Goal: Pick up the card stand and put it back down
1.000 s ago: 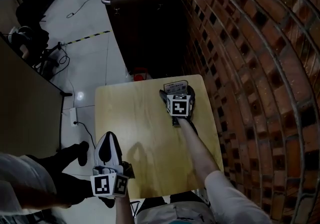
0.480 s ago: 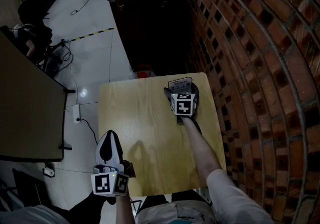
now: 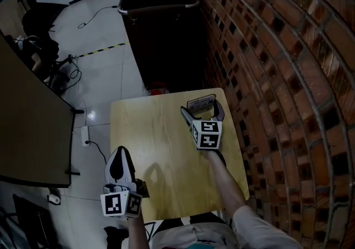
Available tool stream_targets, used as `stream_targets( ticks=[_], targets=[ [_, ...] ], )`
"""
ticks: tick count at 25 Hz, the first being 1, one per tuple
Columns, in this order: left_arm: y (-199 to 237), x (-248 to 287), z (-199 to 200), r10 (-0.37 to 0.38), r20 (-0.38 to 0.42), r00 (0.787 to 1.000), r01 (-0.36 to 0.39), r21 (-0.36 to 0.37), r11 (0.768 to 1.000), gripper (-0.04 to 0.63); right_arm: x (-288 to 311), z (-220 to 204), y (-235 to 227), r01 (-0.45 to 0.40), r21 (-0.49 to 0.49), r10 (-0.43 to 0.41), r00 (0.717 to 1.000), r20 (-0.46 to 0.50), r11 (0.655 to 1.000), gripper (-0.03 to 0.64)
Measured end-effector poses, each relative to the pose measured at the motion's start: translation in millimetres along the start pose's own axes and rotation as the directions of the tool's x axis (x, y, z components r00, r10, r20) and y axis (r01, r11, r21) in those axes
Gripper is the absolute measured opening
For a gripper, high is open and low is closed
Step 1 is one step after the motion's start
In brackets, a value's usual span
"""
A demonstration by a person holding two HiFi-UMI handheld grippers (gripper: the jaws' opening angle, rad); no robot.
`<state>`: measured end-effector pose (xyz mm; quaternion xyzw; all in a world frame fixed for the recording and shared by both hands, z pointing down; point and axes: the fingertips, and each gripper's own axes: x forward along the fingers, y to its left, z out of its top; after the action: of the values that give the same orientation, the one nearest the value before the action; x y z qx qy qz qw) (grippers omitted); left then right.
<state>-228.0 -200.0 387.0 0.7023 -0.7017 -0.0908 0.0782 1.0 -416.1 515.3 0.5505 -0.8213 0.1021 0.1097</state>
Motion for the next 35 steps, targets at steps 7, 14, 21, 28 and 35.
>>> stream_targets(
  ticks=[7, 14, 21, 28, 35],
  targets=[
    [-25.0, -5.9, 32.1, -0.065, 0.081, 0.995, 0.063, 0.025, 0.998, 0.006, -137.4, 84.2, 34.2, -0.080, 0.002, 0.079, 0.978, 0.191, 0.997, 0.565],
    [-43.5, -14.6, 44.8, -0.107, 0.108, 0.988, 0.101, 0.062, 0.993, 0.005, -217.1, 92.1, 60.4, -0.106, -0.008, 0.105, 0.960, 0.261, 0.994, 0.565],
    [-50.7, -19.2, 51.5, -0.115, 0.118, 0.986, 0.105, 0.090, 0.990, 0.005, -234.2, 106.5, 58.9, -0.111, 0.019, 0.100, 0.947, 0.306, 0.994, 0.565],
    [-54.6, -19.7, 51.5, -0.115, 0.106, 0.988, 0.100, 0.140, 0.985, 0.005, -237.9, 108.7, 58.6, -0.117, 0.024, 0.104, 0.943, 0.315, 0.993, 0.565],
    [-62.8, -19.3, 56.0, -0.141, 0.128, 0.982, 0.125, 0.128, 0.984, 0.005, -238.2, 105.9, 57.0, -0.121, 0.040, 0.103, 0.945, 0.309, 0.992, 0.565]
  ],
)
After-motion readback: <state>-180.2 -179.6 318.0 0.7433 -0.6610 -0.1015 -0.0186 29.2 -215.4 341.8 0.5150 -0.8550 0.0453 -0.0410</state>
